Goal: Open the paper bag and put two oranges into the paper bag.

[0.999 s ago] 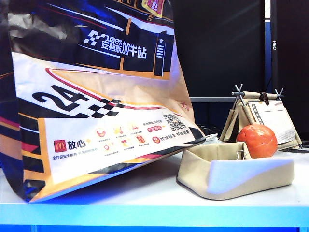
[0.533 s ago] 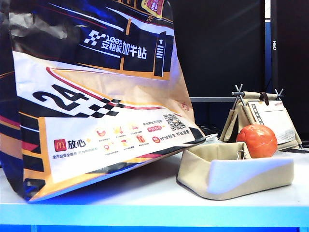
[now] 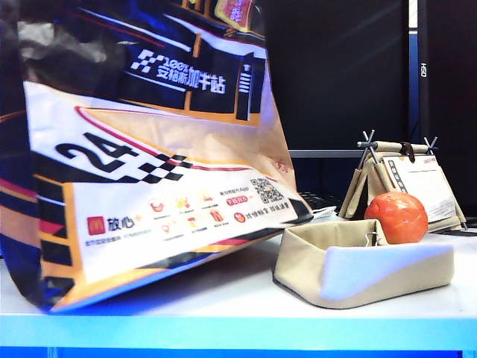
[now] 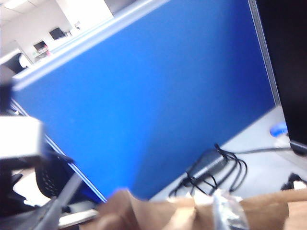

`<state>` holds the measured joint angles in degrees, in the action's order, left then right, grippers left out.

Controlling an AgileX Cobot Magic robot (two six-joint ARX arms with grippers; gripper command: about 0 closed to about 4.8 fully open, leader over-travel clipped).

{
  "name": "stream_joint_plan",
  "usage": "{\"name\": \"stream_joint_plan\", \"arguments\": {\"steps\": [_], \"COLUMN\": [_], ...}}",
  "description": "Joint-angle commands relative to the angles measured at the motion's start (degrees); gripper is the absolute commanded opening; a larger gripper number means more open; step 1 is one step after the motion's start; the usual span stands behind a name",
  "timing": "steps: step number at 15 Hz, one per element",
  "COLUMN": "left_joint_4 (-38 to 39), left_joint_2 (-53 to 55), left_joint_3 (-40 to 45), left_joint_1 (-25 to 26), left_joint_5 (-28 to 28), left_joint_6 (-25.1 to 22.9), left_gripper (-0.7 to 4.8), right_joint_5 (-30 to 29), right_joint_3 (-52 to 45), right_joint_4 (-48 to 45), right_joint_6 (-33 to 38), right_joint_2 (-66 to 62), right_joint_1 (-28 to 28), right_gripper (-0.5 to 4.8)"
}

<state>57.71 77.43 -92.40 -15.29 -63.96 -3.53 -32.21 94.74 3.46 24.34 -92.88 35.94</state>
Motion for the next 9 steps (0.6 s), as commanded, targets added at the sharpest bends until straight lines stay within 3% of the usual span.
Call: {"name": "stream_joint_plan", "arguments": {"steps": [1, 3, 4, 6, 7, 9], "left_joint_4": [-0.22, 0.11, 0.04, 0.07, 0.11, 0.50], "left_joint_2": [-0.15, -0.15, -0.15, -0.15, -0.15, -0.15], "left_joint_3": [-0.28, -0.28, -0.28, -0.28, -0.28, -0.28], "left_joint_1": [0.04, 0.04, 0.04, 0.04, 0.04, 0.04], "left_joint_5": [1.25, 1.25, 1.27, 1.42, 1.40, 1.40], "left_joint_6": [-1.01, -2.10, -2.23, -2.25, -2.25, -2.51], "left_gripper": [-0.05, -0.05, -0.05, -0.05, -0.05, -0.05], "right_joint_5": [0.83, 15.98, 25.70, 39.36, 44.87, 45.86], "right_joint_3": [9.18, 15.21, 15.85, 15.61, 14.05, 5.70], "right_joint_4": [14.21, 32.74, 40.70, 56.52, 60.70, 58.14], "right_joint_6": [-9.66, -24.74, -28.70, -26.71, -23.37, -20.70], "right_joint_2": [3.85, 7.93, 10.29, 12.46, 12.48, 12.46], "right_joint_1": [-0.50, -0.37, -0.04, -0.31, -0.42, -0.42], "right_gripper": [3.77, 3.71, 3.64, 3.60, 3.26, 3.24]}}
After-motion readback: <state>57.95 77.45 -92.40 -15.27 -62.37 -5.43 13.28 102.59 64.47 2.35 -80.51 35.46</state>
